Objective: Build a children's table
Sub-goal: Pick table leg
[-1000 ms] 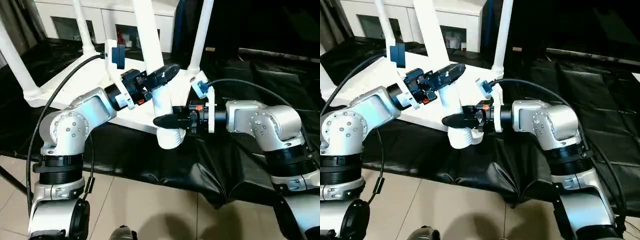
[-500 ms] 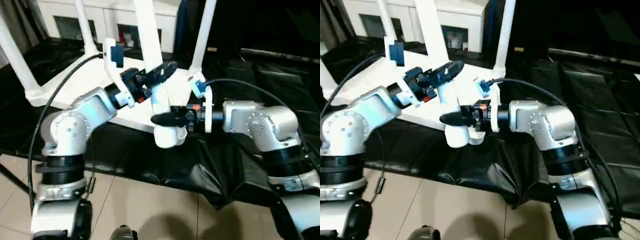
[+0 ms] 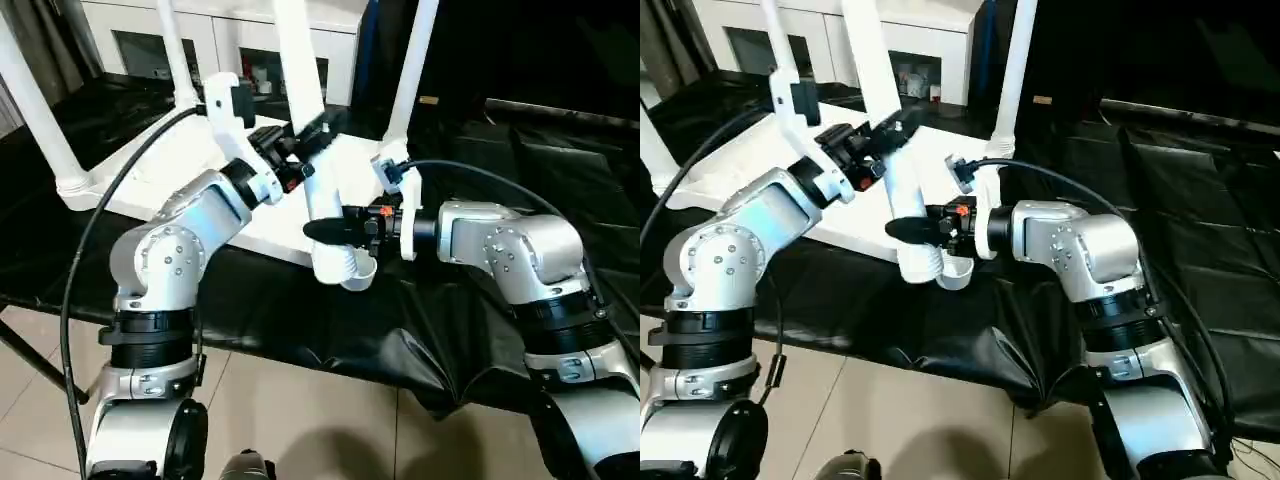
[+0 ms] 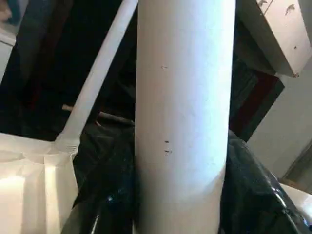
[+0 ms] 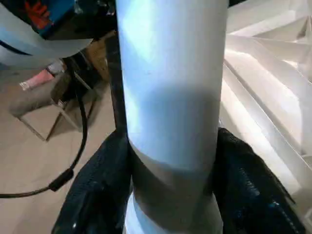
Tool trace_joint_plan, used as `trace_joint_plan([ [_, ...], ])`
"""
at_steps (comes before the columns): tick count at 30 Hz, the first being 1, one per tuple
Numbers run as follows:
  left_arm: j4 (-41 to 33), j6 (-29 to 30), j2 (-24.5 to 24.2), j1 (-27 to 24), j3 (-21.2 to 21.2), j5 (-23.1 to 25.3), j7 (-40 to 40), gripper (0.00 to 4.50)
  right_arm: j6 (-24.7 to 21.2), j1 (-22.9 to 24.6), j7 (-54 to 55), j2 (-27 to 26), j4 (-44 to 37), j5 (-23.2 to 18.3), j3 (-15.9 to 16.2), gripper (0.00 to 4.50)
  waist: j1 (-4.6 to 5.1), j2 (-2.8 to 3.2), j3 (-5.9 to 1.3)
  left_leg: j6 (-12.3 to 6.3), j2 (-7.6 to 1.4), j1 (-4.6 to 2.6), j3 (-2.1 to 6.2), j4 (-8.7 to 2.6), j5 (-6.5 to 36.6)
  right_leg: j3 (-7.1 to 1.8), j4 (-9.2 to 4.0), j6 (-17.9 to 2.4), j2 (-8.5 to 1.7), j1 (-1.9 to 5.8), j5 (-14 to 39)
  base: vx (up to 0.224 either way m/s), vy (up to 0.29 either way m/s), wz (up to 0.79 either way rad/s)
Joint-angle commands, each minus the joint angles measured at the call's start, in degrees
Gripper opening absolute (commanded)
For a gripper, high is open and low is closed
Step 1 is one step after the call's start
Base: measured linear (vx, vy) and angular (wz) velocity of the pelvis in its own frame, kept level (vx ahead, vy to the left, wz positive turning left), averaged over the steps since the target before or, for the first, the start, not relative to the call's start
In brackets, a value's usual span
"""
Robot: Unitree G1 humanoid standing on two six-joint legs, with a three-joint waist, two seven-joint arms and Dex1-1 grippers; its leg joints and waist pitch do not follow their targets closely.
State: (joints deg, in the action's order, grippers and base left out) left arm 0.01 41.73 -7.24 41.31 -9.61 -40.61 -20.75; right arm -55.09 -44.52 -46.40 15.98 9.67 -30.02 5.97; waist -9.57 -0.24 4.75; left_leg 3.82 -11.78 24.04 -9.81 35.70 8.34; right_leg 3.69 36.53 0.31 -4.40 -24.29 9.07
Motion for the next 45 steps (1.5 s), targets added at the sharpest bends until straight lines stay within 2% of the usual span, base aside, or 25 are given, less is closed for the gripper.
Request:
trace_joint_plan([
  [1,-1.5,0.6,-0.2,0.3,2.2,-0.1,-2.4,1.84,-0.2,-0.4,-2.3,1.1,-0.7,-2.1,-1.3,2.72,0.1,0.11,-5.59,4.55,-1.0,-2.15,0.67,-4.57,16.9,-2.03,-5.18,-4.7,-3.38,2.42,21.1,0.0,0.0,0.0],
  [3,-1.9,1.0,-0.9,0.2,3.1,-0.3,-3.9,1.83,0.0,-0.6,-4.1,2.5,-0.7,-1.5,-0.3,2.85,-0.11,0.37,-5.55,4.44,-1.08,-2.26,0.66,-4.62,16.9,-2.05,-5.18,-4.8,-3.34,2.37,20.8,0.0,0.0,0.0],
  [4,-2.0,1.1,-1.0,0.2,3.3,-0.4,-4.2,1.83,0.0,-0.7,-4.5,2.8,-0.7,-1.3,0.1,3.05,-0.1,0.38,-5.54,4.62,-1.15,-2.28,0.69,-4.71,17.2,-2.01,-5.17,-5.0,-3.34,2.46,20.5,0.0,0.0,0.0],
  [9,-2.7,1.3,-1.7,0.3,4.6,-0.5,-6.3,1.83,-1.4,-1.2,-7.8,5.7,-0.7,-0.6,3.0,3.18,0.06,-0.14,-5.57,4.42,-1.06,-2.05,0.59,-4.66,15.9,-2.04,-4.99,-5.8,-3.43,2.89,18.9,0.0,0.0,0.0],
  [14,-3.0,1.2,-2.1,0.2,5.3,-0.3,-7.3,1.83,-2.7,-0.4,-9.2,6.6,-1.8,-0.7,5.3,3.18,-0.01,-0.17,-5.58,3.98,-1.08,-2.03,0.51,-4.52,14.8,-2.06,-4.9,-6.3,-3.46,2.91,18.9,0.0,0.0,0.0],
  [27,-3.6,1.7,-2.6,-0.4,6.6,-0.2,-8.7,1.83,-2.9,-1.1,-8.7,5.5,-1.4,-1.4,4.2,3.18,0.05,0.12,-5.48,4.56,-1.11,-2.23,0.65,-4.64,17.1,-2.0,-5.19,-5.7,-3.48,2.7,21.3,0.0,0.0,0.0],
  [45,-2.7,1.5,-2.7,-0.1,5.9,0.0,-9.1,1.83,-2.7,-1.6,-7.8,5.0,-0.2,-2.1,2.0,3.18,0.03,0.36,-5.63,4.66,-1.13,-2.22,0.66,-4.59,16.5,-1.99,-4.82,-7.1,-3.41,2.82,18.3,0.0,0.0,0.0],
])
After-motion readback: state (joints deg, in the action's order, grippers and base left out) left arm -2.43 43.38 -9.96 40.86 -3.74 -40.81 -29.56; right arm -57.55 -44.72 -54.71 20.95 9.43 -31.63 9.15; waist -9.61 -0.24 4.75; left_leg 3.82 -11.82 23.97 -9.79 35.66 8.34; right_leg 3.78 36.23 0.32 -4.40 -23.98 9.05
